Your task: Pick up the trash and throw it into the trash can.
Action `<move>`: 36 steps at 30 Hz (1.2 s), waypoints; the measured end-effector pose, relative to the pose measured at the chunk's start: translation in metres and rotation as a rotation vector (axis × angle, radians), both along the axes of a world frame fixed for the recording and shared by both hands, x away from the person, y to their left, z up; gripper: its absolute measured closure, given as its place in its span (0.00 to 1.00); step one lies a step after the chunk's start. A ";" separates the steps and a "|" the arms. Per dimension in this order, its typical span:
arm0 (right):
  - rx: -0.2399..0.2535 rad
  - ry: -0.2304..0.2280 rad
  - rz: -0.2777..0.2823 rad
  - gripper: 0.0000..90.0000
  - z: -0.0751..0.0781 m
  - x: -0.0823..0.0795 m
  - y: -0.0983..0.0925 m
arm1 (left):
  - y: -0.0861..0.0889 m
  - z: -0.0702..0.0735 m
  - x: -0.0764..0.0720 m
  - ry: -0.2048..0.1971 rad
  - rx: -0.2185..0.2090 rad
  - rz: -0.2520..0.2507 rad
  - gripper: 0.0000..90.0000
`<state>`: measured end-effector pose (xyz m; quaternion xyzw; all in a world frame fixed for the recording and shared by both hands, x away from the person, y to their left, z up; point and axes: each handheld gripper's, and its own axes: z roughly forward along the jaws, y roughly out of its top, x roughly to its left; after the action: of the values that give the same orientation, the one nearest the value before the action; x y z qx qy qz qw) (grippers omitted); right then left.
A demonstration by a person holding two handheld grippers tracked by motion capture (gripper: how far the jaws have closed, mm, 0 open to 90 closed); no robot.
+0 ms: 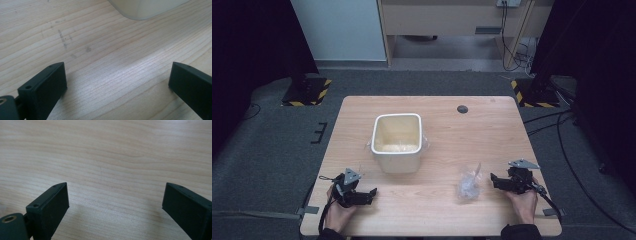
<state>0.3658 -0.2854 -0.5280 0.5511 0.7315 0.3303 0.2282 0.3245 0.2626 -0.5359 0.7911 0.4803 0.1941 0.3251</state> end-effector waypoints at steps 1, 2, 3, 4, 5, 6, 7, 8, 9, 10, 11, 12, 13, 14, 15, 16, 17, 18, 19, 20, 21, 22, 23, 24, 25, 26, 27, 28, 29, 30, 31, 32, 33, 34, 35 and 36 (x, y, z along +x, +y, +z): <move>0.009 -0.007 -0.002 0.08 0.001 -0.001 -0.001 | 0.000 0.000 0.000 0.002 0.000 0.007 0.00; 0.018 -0.014 -0.007 0.07 0.004 -0.002 -0.002 | 0.000 0.000 0.000 0.002 0.000 0.007 0.00; 0.018 -0.014 -0.007 0.07 0.004 -0.002 -0.002 | 0.000 0.000 0.000 0.002 0.000 0.007 0.00; 0.028 -0.033 -0.016 0.07 0.007 -0.004 -0.005 | 0.000 0.000 0.000 0.002 0.000 0.007 0.00; 0.028 -0.033 -0.016 0.07 0.007 -0.004 -0.005 | 0.000 0.000 0.000 0.002 0.000 0.007 0.00; 0.038 -0.046 -0.017 0.07 0.008 -0.006 -0.008 | 0.000 0.000 0.000 0.002 0.001 -0.002 0.00; 0.046 -0.039 -0.020 0.07 0.008 -0.006 -0.010 | 0.001 0.000 0.000 0.001 0.002 -0.004 0.00; 0.046 -0.039 -0.020 0.07 0.008 -0.006 -0.010 | 0.001 0.000 0.000 0.001 0.002 -0.004 0.00; 0.048 -0.034 -0.022 0.07 0.008 -0.007 -0.012 | 0.001 0.000 0.000 0.001 0.001 -0.004 0.00; 0.058 -0.030 -0.028 0.07 0.009 -0.007 -0.014 | 0.001 0.000 0.000 0.002 0.001 -0.004 0.00; 0.062 -0.032 -0.031 0.07 0.010 -0.008 -0.014 | 0.001 0.000 0.000 0.001 0.002 -0.004 0.00; 0.068 -0.038 -0.029 0.07 0.010 -0.008 -0.015 | 0.000 0.000 0.000 0.001 0.003 -0.004 0.00; 0.068 -0.038 -0.029 0.07 0.010 -0.008 -0.015 | 0.000 0.000 0.000 0.001 0.003 -0.004 0.00; 0.076 -0.052 -0.027 0.07 0.013 -0.010 -0.016 | 0.000 0.000 0.000 0.002 0.003 -0.004 0.00; 0.076 -0.052 -0.027 0.07 0.013 -0.010 -0.016 | 0.000 0.000 0.000 0.002 0.003 -0.004 0.00; 0.080 -0.054 -0.027 0.07 0.016 -0.011 -0.016 | 0.000 0.000 0.000 0.001 0.003 -0.004 0.00; 0.080 -0.054 -0.027 0.07 0.016 -0.011 -0.016 | 0.000 0.000 0.000 0.001 0.003 -0.004 0.00; 0.089 -0.063 -0.025 0.07 0.020 -0.013 -0.016 | 0.000 0.000 0.000 0.001 0.003 -0.004 0.00; 0.093 -0.070 -0.025 0.07 0.021 -0.014 -0.016 | 0.000 0.000 0.000 0.001 0.003 -0.004 0.00; 0.093 -0.070 -0.025 0.07 0.021 -0.014 -0.016 | 0.000 0.000 0.000 0.001 0.003 -0.004 0.00; 0.098 -0.078 -0.022 0.07 0.023 -0.014 -0.017 | 0.000 0.000 0.000 0.001 0.003 -0.004 0.00; 0.108 -0.091 -0.025 0.07 0.027 -0.015 -0.017 | 0.000 0.000 0.000 0.001 0.003 -0.004 0.00; 0.108 -0.091 -0.025 0.07 0.027 -0.015 -0.017 | 0.000 0.000 0.000 0.001 0.003 -0.004 0.00; 0.114 -0.099 -0.025 0.07 0.031 -0.016 -0.017 | 0.000 0.000 0.000 0.001 0.003 -0.004 0.00; 0.116 -0.104 -0.025 0.07 0.033 -0.017 -0.017 | 0.000 0.000 0.000 0.001 0.003 -0.004 0.00; 0.122 -0.114 -0.028 0.07 0.037 -0.018 -0.017 | 0.000 0.000 0.000 0.001 0.003 -0.004 0.00; 0.122 -0.114 -0.028 0.07 0.037 -0.018 -0.017 | 0.000 0.000 0.000 0.001 0.003 -0.004 0.00; 0.124 -0.125 -0.028 0.07 0.040 -0.018 -0.017 | 0.000 0.000 0.000 0.001 0.003 -0.004 0.00; 0.136 -0.144 -0.036 0.08 0.046 -0.020 -0.017 | 0.000 0.000 0.000 0.001 0.003 -0.004 0.00; 0.140 -0.152 -0.033 0.08 0.048 -0.021 -0.017 | 0.000 0.000 0.000 0.001 0.003 -0.004 0.00; 0.143 -0.163 -0.031 0.08 0.052 -0.022 -0.017 | 0.000 0.000 0.000 0.001 0.003 -0.004 0.00; 0.145 -0.171 -0.032 0.08 0.055 -0.023 -0.017 | 0.000 0.000 0.000 0.001 0.003 -0.004 0.00; 0.145 -0.171 -0.032 0.08 0.055 -0.023 -0.017 | 0.000 0.000 0.000 0.001 0.003 -0.004 0.00; 0.151 -0.186 -0.029 0.08 0.059 -0.024 -0.017 | 0.000 0.000 0.000 0.001 0.003 -0.004 0.00; 0.154 -0.189 -0.029 0.08 0.062 -0.025 -0.016 | 0.000 0.000 0.000 0.001 0.003 -0.004 0.00; 0.157 -0.195 -0.029 0.08 0.064 -0.026 -0.016 | 0.000 0.000 0.000 0.001 0.003 -0.004 0.00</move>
<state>0.3401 -0.3012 -0.4636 0.5429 0.6698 0.4352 0.2593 0.3244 0.2630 -0.5363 0.7928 0.4786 0.1937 0.3240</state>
